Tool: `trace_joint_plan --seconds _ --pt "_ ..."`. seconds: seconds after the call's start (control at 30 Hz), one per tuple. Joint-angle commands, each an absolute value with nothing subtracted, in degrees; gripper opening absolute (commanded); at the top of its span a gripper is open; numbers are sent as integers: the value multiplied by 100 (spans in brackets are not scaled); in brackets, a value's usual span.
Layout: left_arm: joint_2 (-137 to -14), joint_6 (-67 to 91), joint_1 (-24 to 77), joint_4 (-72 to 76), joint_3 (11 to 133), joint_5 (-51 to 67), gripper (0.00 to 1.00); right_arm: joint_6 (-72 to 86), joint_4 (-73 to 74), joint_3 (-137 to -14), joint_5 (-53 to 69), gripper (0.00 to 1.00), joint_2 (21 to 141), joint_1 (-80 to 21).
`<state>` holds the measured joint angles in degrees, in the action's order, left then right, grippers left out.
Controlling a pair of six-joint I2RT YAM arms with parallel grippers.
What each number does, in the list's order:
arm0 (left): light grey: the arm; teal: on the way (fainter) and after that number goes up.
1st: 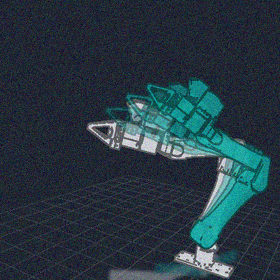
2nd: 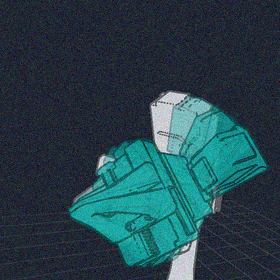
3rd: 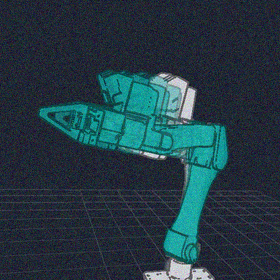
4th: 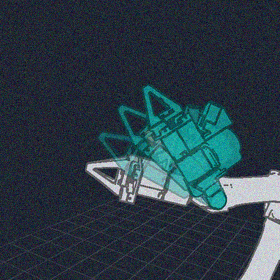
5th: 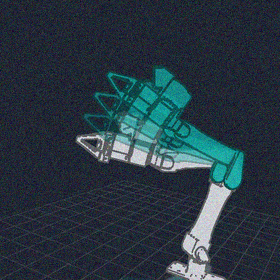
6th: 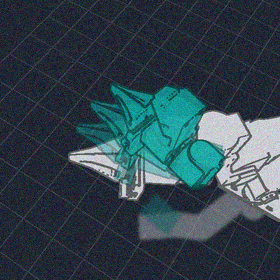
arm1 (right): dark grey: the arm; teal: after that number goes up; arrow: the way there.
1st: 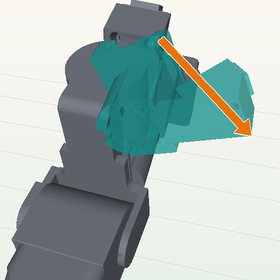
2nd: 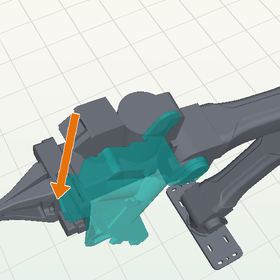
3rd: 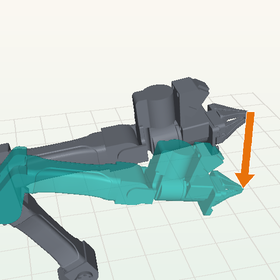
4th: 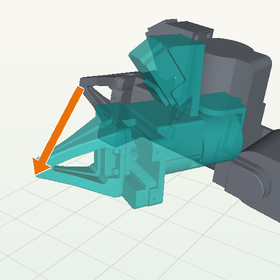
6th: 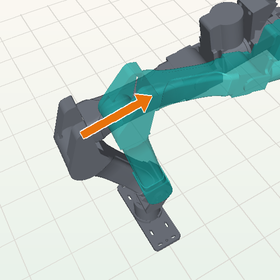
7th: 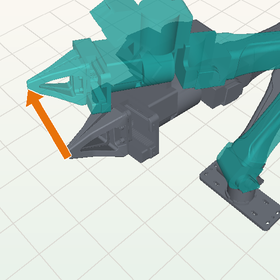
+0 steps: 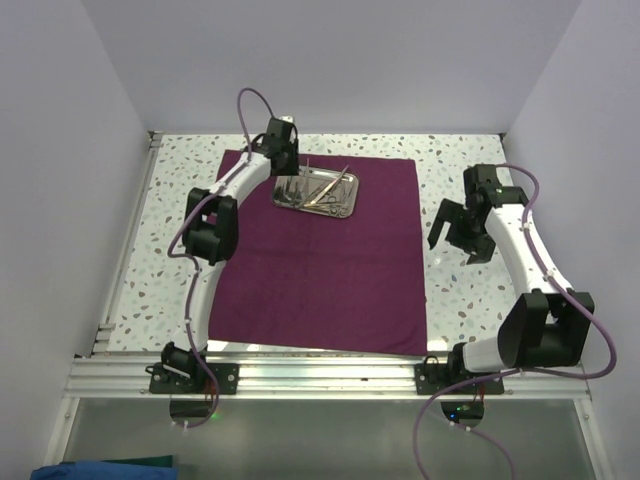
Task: Open and lay out the surgical kit
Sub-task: Pick up the medical item from the container.
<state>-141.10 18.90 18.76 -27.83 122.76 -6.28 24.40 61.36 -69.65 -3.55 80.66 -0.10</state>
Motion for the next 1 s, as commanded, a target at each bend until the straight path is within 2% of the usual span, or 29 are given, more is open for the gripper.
trace_joint_plan --seconds 0.0,0.23,0.33,0.63,0.67,0.77,0.97 --pt "-14282 1837 1802 -2602 12419 -466 47 2470 5985 -7092 -396 98 8200 -18" --pt "-14431 1784 1811 -2566 12357 -360 46 2452 5924 -7251 -343 98 8472 -18" --pt "-14484 1784 1811 -2575 12366 -387 42 2426 5898 -7295 -343 98 8578 -18" --pt "-14660 1758 1811 -2716 12340 -624 16 2356 5827 -7277 -334 98 8754 -18" --pt "-14678 1767 1811 -2725 12340 -633 10 2347 5810 -7269 -334 98 8780 -18" --pt "-14722 1749 1811 -2733 12322 -642 0 2312 5783 -7251 -334 98 8824 -26" --pt "-14546 1732 1811 -2698 12340 -615 0 2259 5766 -7330 -316 98 8886 -18"
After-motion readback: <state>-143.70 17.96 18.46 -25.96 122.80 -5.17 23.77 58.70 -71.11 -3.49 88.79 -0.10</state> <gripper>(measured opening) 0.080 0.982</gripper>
